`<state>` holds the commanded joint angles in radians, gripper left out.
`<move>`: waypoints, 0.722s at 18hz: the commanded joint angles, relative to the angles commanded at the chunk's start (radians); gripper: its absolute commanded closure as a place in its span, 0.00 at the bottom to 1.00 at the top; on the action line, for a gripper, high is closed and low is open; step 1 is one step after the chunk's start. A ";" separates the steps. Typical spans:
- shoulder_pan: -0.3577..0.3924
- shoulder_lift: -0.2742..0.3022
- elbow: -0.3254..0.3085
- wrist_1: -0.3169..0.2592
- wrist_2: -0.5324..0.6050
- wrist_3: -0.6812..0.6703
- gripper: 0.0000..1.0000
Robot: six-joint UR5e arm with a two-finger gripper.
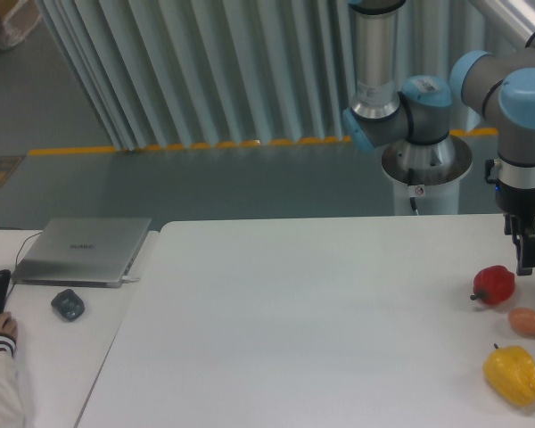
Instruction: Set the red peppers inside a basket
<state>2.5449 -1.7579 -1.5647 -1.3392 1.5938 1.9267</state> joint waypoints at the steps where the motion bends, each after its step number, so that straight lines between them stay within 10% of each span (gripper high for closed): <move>1: 0.002 0.003 -0.002 0.000 0.000 -0.002 0.00; 13: 0.035 0.035 -0.044 -0.008 0.009 -0.153 0.00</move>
<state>2.5801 -1.7227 -1.6090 -1.3469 1.6030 1.7734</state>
